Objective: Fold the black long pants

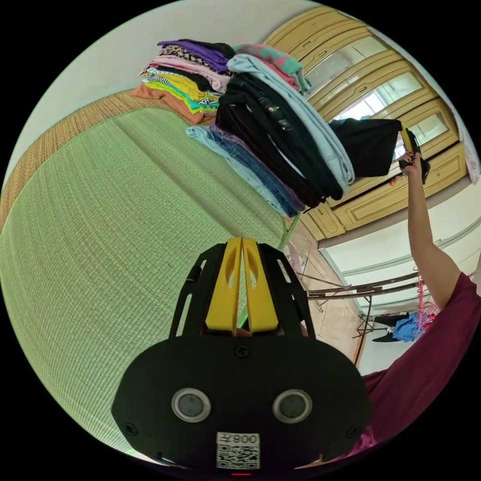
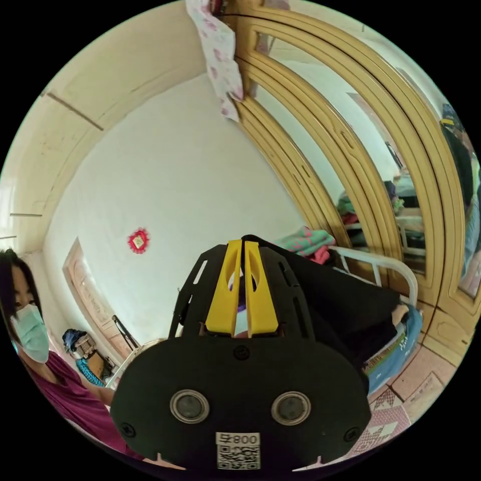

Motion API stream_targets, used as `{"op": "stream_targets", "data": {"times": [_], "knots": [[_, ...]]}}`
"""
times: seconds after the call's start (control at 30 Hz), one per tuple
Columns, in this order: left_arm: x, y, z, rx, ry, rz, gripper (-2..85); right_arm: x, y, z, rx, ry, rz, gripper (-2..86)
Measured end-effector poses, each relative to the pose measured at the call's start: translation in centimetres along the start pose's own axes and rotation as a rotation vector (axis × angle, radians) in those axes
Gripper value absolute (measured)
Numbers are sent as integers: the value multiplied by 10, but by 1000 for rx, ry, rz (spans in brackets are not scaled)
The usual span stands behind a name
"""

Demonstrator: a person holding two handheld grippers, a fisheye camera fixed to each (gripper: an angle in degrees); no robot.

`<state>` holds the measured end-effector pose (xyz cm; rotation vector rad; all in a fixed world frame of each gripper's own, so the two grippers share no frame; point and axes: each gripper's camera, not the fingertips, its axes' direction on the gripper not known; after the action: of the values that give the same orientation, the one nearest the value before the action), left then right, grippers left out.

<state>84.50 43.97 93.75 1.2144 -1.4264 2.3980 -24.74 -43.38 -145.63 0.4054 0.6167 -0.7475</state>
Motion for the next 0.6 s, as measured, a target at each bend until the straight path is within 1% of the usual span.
{"op": "stream_targets", "data": {"times": [0.03,0.17,0.23,0.3,0.33,0.4,0.6], "knots": [[3,3,-16,15,11,5,3,-21,-11,-9,20,-34,-30,2],[24,31,-129,118,116,65,10,-87,-42,-37,61,-127,-121,2],[34,47,-177,158,162,103,19,-134,-55,-55,72,-217,-180,1],[48,68,-234,201,221,143,42,-169,-61,-67,69,-306,-225,0],[52,73,-248,210,237,152,49,-195,-63,-73,57,-339,-259,0],[66,94,-298,245,305,196,65,-231,-63,-78,32,-372,-297,-1],[100,151,-410,277,310,311,91,-335,-45,-68,-69,-565,-356,-3]]}}
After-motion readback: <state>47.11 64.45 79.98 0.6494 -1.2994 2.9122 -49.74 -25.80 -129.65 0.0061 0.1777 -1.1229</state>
